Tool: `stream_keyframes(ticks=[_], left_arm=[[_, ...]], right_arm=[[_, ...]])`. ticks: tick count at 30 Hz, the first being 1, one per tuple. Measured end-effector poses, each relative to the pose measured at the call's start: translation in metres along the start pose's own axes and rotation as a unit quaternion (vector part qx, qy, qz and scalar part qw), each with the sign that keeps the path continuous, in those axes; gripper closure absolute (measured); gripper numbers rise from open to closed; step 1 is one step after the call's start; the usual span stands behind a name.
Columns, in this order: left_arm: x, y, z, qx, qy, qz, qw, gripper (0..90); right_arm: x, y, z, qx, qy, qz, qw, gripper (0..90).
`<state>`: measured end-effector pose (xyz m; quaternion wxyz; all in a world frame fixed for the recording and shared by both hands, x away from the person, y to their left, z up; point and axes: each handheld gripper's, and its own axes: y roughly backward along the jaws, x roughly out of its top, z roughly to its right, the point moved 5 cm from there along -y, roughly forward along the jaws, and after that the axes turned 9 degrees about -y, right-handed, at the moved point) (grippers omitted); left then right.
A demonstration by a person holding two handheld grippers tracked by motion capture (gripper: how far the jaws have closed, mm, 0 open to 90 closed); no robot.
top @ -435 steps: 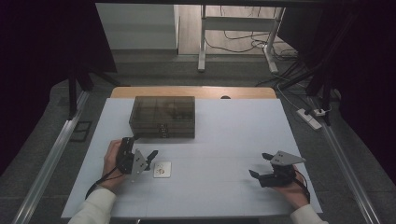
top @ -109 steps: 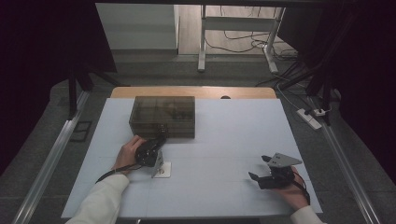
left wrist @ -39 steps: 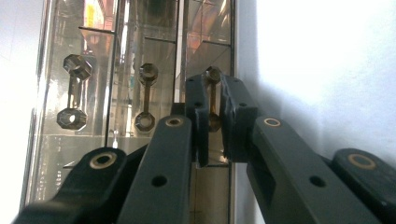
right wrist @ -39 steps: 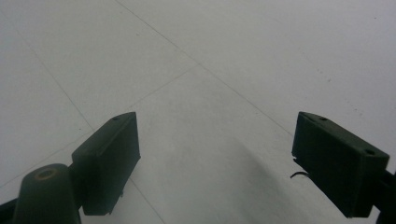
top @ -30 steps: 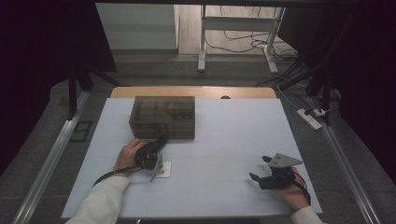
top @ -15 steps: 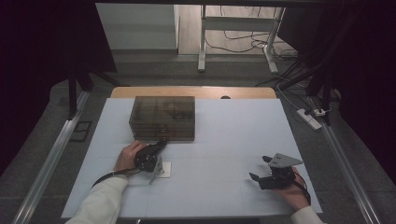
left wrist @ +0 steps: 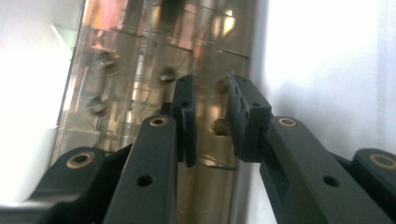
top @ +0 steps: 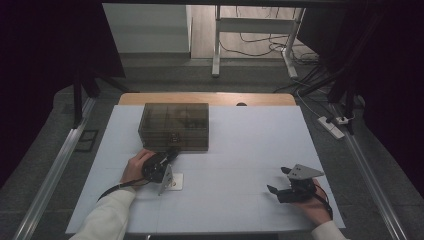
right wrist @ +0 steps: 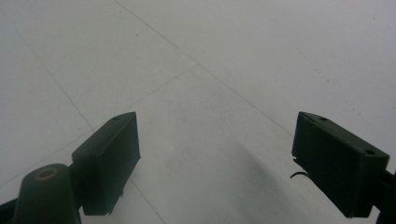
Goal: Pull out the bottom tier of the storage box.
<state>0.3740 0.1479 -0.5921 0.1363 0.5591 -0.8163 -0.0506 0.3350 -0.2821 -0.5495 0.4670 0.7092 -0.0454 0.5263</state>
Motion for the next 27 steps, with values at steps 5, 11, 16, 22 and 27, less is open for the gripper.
stream_keyframes(ticks=[5,11,16,22,27], left_arm=[[0.002,0.006,-0.018,-0.02,0.089,0.005,0.9958,68.2],[0.003,0.008,-0.029,-0.07,0.155,0.003,0.9854,60.9],[0.005,0.007,-0.029,-0.093,0.167,0.004,0.9815,60.1],[0.006,0.007,-0.029,-0.109,0.172,0.008,0.979,59.5],[0.006,0.006,-0.029,-0.131,0.178,0.005,0.9752,58.6]], right_arm=[[0.0,0.0,0.0,0.0,0.001,-0.001,1.0,14.6],[0.0,0.0,0.0,0.001,0.001,-0.002,1.0,14.7],[0.001,0.0,0.0,0.001,0.0,-0.001,1.0,14.6],[0.0,-0.001,0.0,0.001,0.001,-0.003,1.0,14.7],[0.001,0.0,0.0,0.001,0.0,0.0,1.0,14.7]])
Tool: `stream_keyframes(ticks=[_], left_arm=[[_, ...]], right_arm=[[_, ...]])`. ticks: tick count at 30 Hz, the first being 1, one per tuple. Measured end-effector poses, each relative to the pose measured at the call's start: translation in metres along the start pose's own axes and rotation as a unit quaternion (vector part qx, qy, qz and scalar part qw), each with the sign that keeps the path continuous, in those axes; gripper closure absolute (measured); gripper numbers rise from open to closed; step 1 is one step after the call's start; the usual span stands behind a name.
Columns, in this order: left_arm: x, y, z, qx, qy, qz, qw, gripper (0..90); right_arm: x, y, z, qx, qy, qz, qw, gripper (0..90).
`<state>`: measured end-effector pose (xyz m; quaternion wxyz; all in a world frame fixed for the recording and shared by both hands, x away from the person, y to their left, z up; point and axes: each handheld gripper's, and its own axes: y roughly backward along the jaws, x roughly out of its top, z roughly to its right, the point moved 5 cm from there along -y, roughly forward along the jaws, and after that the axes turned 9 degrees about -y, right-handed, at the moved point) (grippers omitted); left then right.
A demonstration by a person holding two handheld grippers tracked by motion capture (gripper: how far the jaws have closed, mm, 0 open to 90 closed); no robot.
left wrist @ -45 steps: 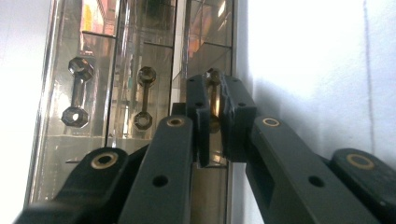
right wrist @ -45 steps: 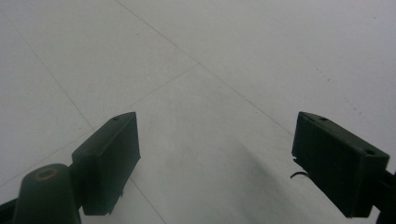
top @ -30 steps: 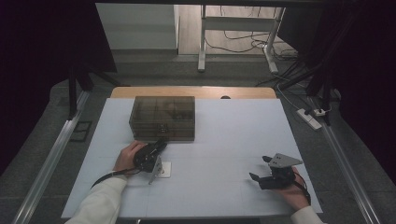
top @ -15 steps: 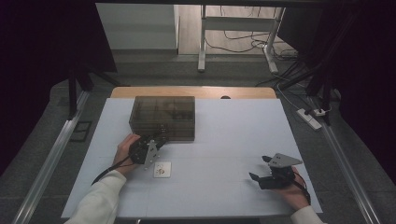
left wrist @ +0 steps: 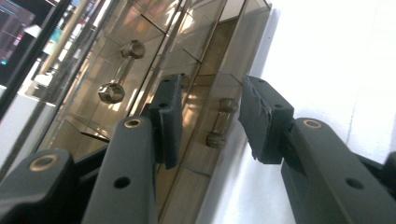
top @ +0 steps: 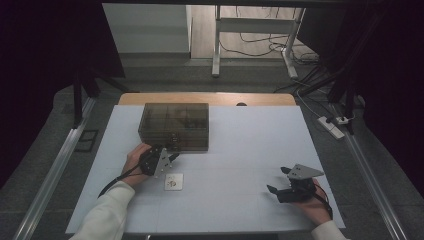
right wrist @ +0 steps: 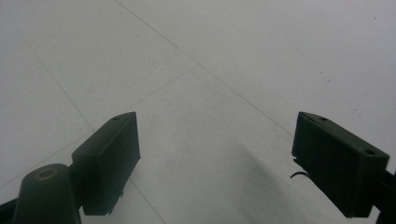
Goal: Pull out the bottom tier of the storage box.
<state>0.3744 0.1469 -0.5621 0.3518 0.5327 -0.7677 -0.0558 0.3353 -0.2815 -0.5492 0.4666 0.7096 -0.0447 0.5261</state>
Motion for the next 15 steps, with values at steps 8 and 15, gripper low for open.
stream_keyframes(ticks=[8,15], left_arm=[[-0.0028,-0.0025,-0.0012,-0.044,0.025,-0.025,0.9984,54.0],[-0.0048,-0.0066,-0.003,-0.059,0.039,-0.056,0.9959,50.0]], right_arm=[[-0.0001,-0.0001,0.0,-0.001,0.001,-0.002,1.0,14.6],[-0.0001,-0.0007,-0.0004,0.002,0.001,-0.002,1.0,14.7]])
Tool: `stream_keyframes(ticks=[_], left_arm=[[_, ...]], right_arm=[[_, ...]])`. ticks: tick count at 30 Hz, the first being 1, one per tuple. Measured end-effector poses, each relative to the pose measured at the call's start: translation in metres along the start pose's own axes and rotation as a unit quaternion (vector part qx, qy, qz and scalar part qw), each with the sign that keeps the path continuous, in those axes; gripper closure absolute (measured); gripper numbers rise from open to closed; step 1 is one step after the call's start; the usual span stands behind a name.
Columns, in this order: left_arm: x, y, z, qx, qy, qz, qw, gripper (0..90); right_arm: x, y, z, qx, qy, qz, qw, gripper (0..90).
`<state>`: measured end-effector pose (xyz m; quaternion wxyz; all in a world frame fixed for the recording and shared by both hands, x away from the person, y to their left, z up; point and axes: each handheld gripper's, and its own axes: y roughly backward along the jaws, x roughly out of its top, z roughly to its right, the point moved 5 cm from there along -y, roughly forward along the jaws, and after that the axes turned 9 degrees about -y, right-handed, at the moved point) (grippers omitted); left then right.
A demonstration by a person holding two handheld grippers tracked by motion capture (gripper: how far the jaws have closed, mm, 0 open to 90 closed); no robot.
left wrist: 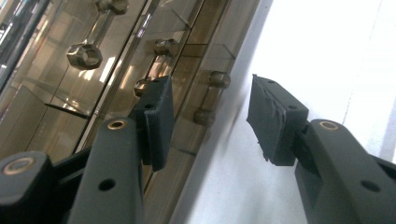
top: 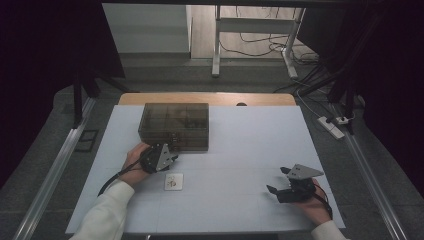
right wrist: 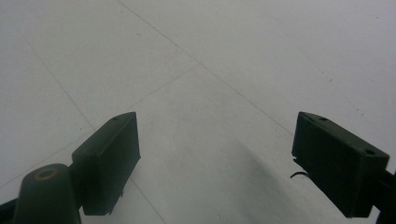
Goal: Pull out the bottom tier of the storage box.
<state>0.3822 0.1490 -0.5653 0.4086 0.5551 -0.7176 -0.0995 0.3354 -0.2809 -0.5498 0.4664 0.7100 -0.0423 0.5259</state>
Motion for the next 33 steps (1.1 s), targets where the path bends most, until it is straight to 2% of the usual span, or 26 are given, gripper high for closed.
stream_keyframes(ticks=[6,9,13,19,23,28,30,33], left_arm=[[-0.0024,-0.0028,-0.0016,-0.003,0.0,-0.017,0.9999,49.5],[-0.0036,-0.0047,-0.0021,-0.009,0.004,-0.018,0.9998,50.1],[-0.0022,-0.0055,-0.0029,-0.011,-0.002,-0.02,0.9997,51.4],[-0.0009,-0.0064,-0.0043,-0.017,-0.007,-0.025,0.9995,53.7],[0.0005,-0.0071,-0.0038,-0.007,-0.019,-0.037,0.9991,56.0],[0.0001,-0.0061,-0.0048,-0.01,-0.017,-0.034,0.9992,59.0],[0.0001,-0.0045,-0.0045,-0.014,-0.024,-0.035,0.999,59.5],[0.0005,-0.0033,-0.0041,-0.02,-0.026,-0.034,0.9989,60.2]], right_arm=[[-0.0002,0.0001,0.0001,-0.005,0.001,-0.002,1.0,14.7],[-0.0001,-0.0003,-0.0001,0.0,0.0,0.0,1.0,14.7],[-0.0002,-0.0002,-0.0002,-0.005,0.001,-0.002,1.0,14.7],[0.0003,-0.0004,-0.0008,0.003,0.0,0.001,1.0,14.7],[0.0003,-0.0004,-0.0008,0.002,0.0,0.0,1.0,14.7],[0.0005,0.0001,-0.0008,0.002,-0.001,0.001,1.0,14.7],[0.0004,0.0002,-0.0006,0.002,-0.001,0.001,1.0,14.7],[0.0004,0.0002,-0.0004,0.002,-0.001,0.0,1.0,14.7]])
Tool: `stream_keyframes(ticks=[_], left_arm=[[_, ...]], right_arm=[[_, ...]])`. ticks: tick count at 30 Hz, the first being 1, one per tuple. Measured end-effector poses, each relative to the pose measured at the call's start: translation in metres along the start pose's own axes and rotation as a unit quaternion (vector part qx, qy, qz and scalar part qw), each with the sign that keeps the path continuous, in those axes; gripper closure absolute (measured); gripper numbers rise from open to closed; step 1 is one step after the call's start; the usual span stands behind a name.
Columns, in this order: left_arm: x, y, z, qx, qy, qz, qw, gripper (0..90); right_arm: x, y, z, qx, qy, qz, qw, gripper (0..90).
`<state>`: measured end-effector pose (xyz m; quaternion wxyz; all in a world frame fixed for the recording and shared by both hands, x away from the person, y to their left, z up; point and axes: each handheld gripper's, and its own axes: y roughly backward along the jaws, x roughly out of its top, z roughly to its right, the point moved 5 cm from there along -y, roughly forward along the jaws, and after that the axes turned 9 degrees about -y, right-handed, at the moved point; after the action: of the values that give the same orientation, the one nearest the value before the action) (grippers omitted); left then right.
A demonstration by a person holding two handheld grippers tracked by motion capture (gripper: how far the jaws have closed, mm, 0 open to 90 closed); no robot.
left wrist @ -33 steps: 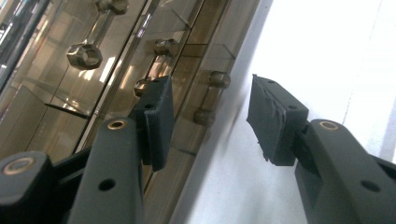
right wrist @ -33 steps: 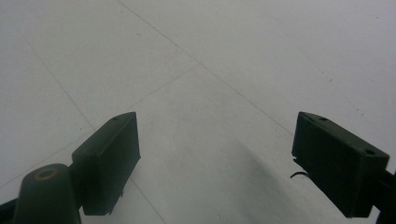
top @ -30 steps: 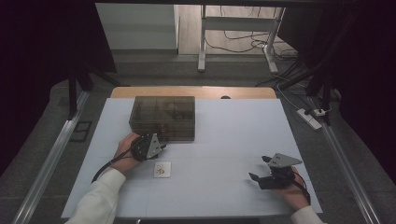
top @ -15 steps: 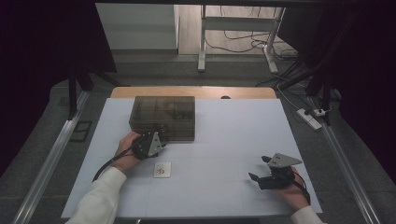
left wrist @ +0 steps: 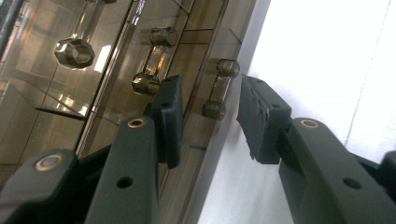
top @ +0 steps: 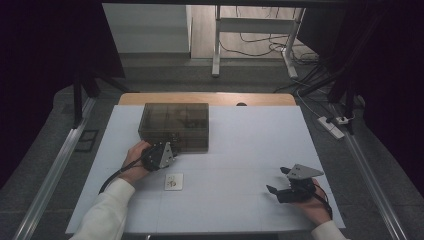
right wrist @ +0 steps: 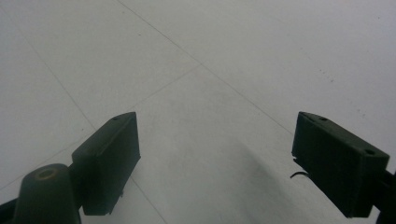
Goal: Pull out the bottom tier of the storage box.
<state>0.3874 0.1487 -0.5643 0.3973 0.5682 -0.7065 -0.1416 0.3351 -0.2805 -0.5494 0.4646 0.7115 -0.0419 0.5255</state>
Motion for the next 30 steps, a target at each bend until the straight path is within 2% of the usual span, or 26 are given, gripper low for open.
stream_keyframes(ticks=[6,10,16,27,30], left_arm=[[-0.0007,-0.0029,-0.0016,-0.01,0.011,0.006,0.9999,59.3],[-0.0006,-0.0087,-0.0016,-0.012,0.005,0.001,0.9999,57.2],[-0.0021,-0.0095,-0.0034,-0.009,0.01,0.003,0.9999,62.1],[-0.0014,-0.0082,-0.0017,-0.004,-0.007,-0.002,1.0,63.5],[-0.001,-0.0076,-0.0008,-0.004,-0.006,-0.003,1.0,63.6]], right_arm=[[-0.0001,-0.0008,-0.0005,-0.001,0.001,0.0,1.0,14.7],[-0.0004,-0.0015,-0.0003,-0.001,0.0,-0.002,1.0,14.7],[-0.0007,-0.0013,-0.0004,-0.001,0.0,-0.005,1.0,14.7],[-0.0003,0.0,0.0003,0.0,0.0,-0.001,1.0,14.7],[0.0006,-0.0005,0.0005,0.002,-0.005,0.001,1.0,14.7]])
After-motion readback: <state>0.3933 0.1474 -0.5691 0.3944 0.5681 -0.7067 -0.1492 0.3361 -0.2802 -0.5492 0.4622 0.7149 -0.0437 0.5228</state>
